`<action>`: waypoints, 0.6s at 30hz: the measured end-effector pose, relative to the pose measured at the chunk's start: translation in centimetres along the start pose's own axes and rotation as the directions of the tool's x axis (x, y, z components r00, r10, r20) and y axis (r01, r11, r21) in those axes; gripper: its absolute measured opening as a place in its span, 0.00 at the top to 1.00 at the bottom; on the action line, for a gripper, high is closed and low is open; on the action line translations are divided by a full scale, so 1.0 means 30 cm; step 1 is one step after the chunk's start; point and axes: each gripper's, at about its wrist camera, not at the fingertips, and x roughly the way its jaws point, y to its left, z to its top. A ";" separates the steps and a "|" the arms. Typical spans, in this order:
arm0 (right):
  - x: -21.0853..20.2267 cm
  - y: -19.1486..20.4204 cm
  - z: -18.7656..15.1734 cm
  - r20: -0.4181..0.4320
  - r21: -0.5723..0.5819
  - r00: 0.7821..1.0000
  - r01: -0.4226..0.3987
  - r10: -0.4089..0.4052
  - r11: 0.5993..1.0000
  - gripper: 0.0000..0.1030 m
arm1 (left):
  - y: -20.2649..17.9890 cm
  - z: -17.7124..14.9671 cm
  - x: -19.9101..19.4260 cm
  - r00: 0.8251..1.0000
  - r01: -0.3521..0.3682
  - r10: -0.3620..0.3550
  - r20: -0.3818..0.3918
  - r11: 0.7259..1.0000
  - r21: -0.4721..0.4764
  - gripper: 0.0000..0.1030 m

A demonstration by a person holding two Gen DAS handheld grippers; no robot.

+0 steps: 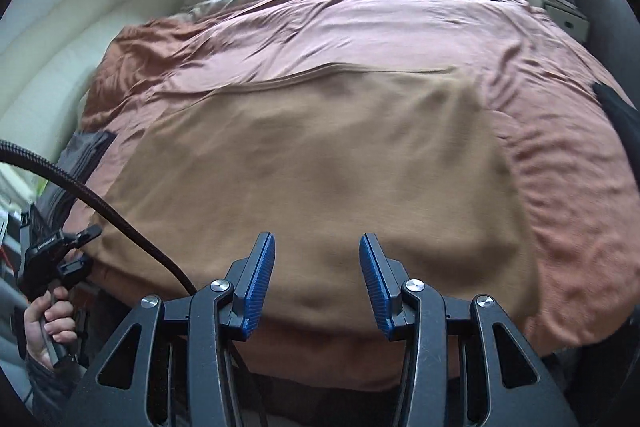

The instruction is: Fold small clothes

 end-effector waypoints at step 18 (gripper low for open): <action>0.328 0.206 0.018 -0.251 -0.181 0.967 -0.094 0.046 0.979 0.91 | 0.075 -0.014 -0.044 1.000 0.020 -0.020 -0.003 0.997 -0.068 0.94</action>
